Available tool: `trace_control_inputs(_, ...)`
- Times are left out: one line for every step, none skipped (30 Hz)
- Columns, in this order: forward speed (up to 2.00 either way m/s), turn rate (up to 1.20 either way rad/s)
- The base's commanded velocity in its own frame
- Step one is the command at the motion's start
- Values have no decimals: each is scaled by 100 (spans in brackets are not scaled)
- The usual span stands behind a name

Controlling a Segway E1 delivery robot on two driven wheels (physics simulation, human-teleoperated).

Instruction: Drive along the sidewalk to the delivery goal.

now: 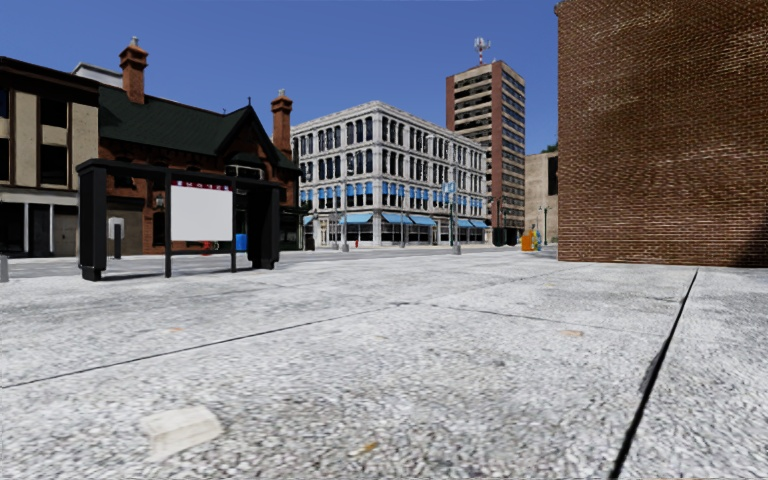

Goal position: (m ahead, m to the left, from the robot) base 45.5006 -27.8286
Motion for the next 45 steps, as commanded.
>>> trace_control_inputs(200, 0)
trace_control_inputs(200, 0)
trace_control_inputs(200, 0)
trace_control_inputs(200, 0)
trace_control_inputs(200, 0)
trace_control_inputs(200, 0)
trace_control_inputs(200, 0)
trace_control_inputs(200, 0)
trace_control_inputs(200, 0)
trace_control_inputs(200, 0)
trace_control_inputs(200, 0)
trace_control_inputs(200, 0)
trace_control_inputs(200, 0)
trace_control_inputs(200, 0)
trace_control_inputs(200, 0)
trace_control_inputs(200, 0)
trace_control_inputs(200, 0)
trace_control_inputs(200, 0)
trace_control_inputs(200, 0)
trace_control_inputs(200, 0)
trace_control_inputs(200, 0)
trace_control_inputs(200, 0)
trace_control_inputs(200, 0)
trace_control_inputs(200, 0)
trace_control_inputs(200, 0)
trace_control_inputs(200, 0)
trace_control_inputs(200, 0)
trace_control_inputs(200, 0)
trace_control_inputs(200, -4)
trace_control_inputs(200, -5)
trace_control_inputs(200, -6)
trace_control_inputs(200, -6)
trace_control_inputs(200, -6)
trace_control_inputs(200, -6)
trace_control_inputs(200, -6)
trace_control_inputs(200, -6)
trace_control_inputs(200, -6)
trace_control_inputs(200, -6)
trace_control_inputs(200, -6)
trace_control_inputs(200, -6)
trace_control_inputs(200, -6)
trace_control_inputs(200, -6)
trace_control_inputs(200, -6)
trace_control_inputs(200, -6)
trace_control_inputs(200, -6)
